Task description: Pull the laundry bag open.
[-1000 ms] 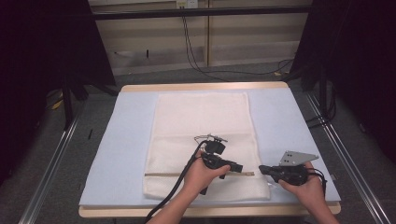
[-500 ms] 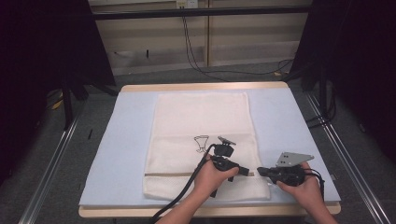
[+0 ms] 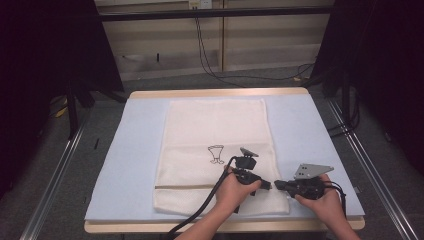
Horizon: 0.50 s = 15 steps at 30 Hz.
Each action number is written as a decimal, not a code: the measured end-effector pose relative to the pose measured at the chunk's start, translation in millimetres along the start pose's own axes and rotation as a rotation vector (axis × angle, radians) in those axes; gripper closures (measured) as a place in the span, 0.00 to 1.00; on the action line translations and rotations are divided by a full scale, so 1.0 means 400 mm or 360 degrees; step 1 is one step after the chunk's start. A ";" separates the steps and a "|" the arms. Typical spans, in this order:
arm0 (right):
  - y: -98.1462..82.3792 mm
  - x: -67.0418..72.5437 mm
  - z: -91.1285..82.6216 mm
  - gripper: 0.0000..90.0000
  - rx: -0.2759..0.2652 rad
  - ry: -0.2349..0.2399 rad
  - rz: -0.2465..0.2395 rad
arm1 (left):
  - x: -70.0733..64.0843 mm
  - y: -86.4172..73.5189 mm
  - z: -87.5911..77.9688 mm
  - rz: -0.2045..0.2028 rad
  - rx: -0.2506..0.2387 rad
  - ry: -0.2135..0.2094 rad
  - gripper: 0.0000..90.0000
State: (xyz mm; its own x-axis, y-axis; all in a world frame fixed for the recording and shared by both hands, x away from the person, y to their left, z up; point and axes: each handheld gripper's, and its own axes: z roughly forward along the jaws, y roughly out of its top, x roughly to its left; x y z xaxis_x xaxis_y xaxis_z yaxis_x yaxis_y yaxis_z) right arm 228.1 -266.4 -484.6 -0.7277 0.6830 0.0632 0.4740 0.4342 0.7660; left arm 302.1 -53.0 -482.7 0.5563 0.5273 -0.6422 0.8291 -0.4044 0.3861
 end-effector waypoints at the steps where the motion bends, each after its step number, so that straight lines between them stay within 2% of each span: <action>1: -0.001 0.001 0.000 1.00 -0.0002 0.0000 0.0001 | -0.001 0.000 0.002 0.0001 -0.0002 -0.0010 0.93; 2: -0.002 0.000 0.000 1.00 -0.0003 -0.0001 -0.0005 | -0.002 0.001 0.003 -0.0007 -0.0011 -0.0014 0.94; 3: -0.002 -0.001 0.001 1.00 -0.0007 -0.0001 0.0000 | -0.001 0.000 0.002 0.0014 -0.0003 -0.0001 0.94; 4: -0.003 -0.001 0.001 1.00 -0.0007 0.0001 0.0004 | -0.003 0.000 0.002 -0.0002 -0.0010 -0.0025 0.96; 5: -0.003 -0.001 0.001 1.00 -0.0007 0.0004 -0.0001 | -0.002 0.000 0.000 0.0010 -0.0003 -0.0033 0.97; 7: -0.003 0.002 0.001 1.00 -0.0005 0.0002 -0.0011 | 0.000 0.000 -0.003 0.0002 0.0005 -0.0018 0.97; 11: -0.003 0.005 0.002 1.00 0.0005 -0.0012 -0.0036 | -0.003 0.000 -0.007 -0.0051 -0.0002 -0.0035 0.97; 12: -0.003 0.005 0.002 1.00 0.0005 -0.0014 -0.0043 | 0.001 0.000 -0.012 -0.0035 0.0013 -0.0012 0.97; 13: -0.002 0.006 0.002 1.00 0.0007 -0.0016 -0.0051 | 0.002 0.001 -0.017 -0.0075 0.0019 -0.0057 0.97; 14: -0.002 0.006 0.002 1.00 0.0012 -0.0022 -0.0056 | 0.005 0.001 -0.022 -0.0043 0.0023 -0.0029 0.97; 15: -0.002 0.007 0.002 1.00 0.0009 -0.0021 -0.0061 | 0.008 0.001 -0.029 -0.0053 0.0031 -0.0031 0.97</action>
State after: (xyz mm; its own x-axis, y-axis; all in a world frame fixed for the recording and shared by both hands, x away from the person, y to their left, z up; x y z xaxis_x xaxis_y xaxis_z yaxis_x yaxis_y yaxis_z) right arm 226.1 -264.4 -485.6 -0.7388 0.6734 0.0254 0.4488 0.4635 0.7640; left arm 304.8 -42.8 -477.0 0.5273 0.5262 -0.6671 0.8456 -0.4016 0.3516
